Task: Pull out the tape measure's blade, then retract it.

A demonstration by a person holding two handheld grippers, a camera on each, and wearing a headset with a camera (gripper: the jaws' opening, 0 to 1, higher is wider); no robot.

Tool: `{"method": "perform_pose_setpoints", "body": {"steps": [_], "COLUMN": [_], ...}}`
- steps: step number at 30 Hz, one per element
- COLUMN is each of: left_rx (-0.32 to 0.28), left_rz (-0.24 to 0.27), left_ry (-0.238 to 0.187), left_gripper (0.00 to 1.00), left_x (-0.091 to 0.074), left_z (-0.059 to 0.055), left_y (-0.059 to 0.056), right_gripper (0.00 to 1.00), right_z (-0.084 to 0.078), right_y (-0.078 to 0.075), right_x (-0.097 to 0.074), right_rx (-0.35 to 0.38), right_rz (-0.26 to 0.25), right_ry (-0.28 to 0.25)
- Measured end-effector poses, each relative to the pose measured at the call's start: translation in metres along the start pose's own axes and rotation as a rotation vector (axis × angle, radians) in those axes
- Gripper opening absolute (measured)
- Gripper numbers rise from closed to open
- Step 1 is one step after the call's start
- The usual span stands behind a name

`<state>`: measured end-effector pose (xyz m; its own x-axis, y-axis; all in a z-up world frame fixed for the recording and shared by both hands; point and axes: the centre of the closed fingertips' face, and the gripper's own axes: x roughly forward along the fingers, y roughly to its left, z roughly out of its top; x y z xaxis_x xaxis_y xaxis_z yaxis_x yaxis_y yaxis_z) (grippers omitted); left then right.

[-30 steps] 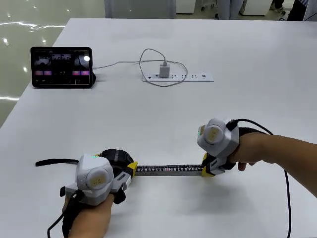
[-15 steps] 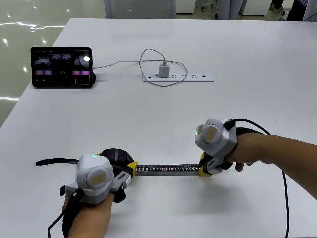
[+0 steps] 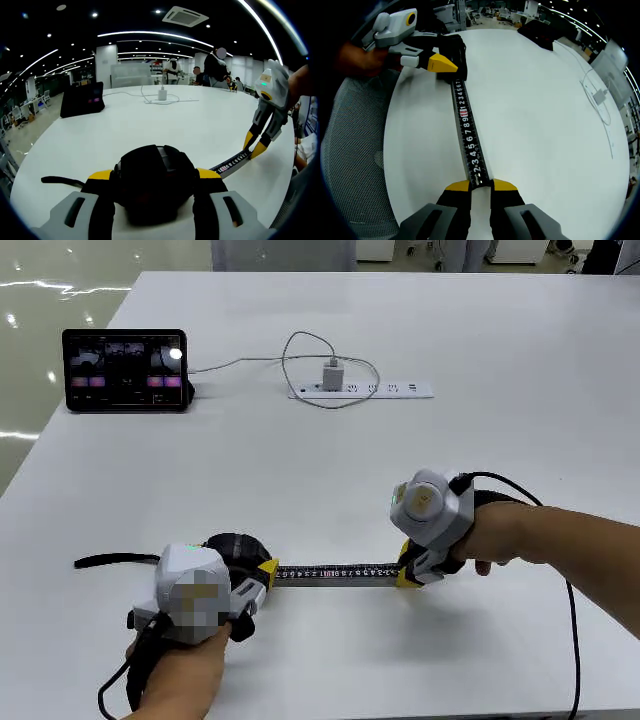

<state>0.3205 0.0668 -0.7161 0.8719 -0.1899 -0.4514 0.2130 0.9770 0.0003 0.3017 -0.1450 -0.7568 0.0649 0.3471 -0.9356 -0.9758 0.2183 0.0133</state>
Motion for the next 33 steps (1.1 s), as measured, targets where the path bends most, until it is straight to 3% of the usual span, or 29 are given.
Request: {"method": "perform_pose_setpoints", "body": {"steps": [33], "left_rx": [-0.022], "left_rz": [-0.011], "left_ry": [0.023], "left_gripper": [0.59], "left_x": [0.002], "left_z": [-0.001], "left_y": [0.001], "right_gripper": [0.10], "right_z": [0.016], "right_y": [0.004], "right_x": [0.006], "right_rx": [-0.042], "right_rz": [0.013], "right_ry": [-0.023]}}
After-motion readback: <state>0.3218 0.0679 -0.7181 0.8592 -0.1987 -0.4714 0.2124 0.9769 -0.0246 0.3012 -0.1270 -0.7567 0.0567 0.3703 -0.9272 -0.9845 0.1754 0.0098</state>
